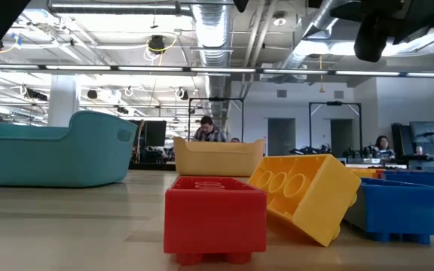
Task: Sort & place blocks by color
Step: Put the yellow game piece into the orange bin
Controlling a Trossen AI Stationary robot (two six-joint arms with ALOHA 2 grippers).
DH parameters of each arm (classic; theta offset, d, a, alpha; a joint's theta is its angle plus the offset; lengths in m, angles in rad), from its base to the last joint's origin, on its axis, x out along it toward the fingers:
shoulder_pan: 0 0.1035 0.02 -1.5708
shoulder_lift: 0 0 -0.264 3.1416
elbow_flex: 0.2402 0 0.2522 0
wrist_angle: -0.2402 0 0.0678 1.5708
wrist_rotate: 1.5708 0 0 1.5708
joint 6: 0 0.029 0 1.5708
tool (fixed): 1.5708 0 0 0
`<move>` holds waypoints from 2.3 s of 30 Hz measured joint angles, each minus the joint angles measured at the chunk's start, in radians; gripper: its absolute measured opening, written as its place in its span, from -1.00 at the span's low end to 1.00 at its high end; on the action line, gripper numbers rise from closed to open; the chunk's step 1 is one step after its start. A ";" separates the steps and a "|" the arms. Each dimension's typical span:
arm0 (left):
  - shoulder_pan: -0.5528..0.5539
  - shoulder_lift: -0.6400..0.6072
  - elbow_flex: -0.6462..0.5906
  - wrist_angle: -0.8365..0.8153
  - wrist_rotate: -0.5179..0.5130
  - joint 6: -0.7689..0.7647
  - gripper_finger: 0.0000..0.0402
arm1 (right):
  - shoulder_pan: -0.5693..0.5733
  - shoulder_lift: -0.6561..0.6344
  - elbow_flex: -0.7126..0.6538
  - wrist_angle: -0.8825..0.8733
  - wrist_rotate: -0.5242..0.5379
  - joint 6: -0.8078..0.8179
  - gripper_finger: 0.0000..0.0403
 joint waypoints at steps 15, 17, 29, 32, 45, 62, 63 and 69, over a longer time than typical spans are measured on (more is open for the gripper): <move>0.053 -0.180 -0.002 -0.536 -0.063 0.076 0.54 | 0.000 0.000 0.000 -0.016 -0.001 0.000 0.96; 0.048 -0.221 -0.008 -0.595 -0.137 0.094 0.54 | 0.000 0.000 0.000 -0.020 -0.001 0.000 0.96; 0.034 -0.603 -0.578 -0.179 -0.342 0.042 0.54 | 0.000 0.000 0.000 -0.025 -0.001 0.001 0.96; 0.047 -0.708 -0.799 0.066 -0.342 -0.003 0.54 | 0.000 0.000 0.000 -0.023 -0.001 0.001 0.96; 0.066 -0.951 -1.294 0.654 -0.351 -0.145 0.54 | -0.002 0.000 0.000 -0.006 0.000 0.000 0.96; 0.067 -0.960 -1.293 0.650 -0.348 -0.159 0.54 | 0.000 0.000 0.000 0.003 -0.001 0.049 0.96; 0.069 -0.961 -1.293 0.650 -0.349 -0.158 0.54 | -0.001 0.000 0.000 0.003 -0.001 0.050 0.96; 0.086 -0.971 -1.293 0.642 -0.349 -0.151 0.54 | -0.001 0.000 0.000 0.009 0.000 -0.006 0.96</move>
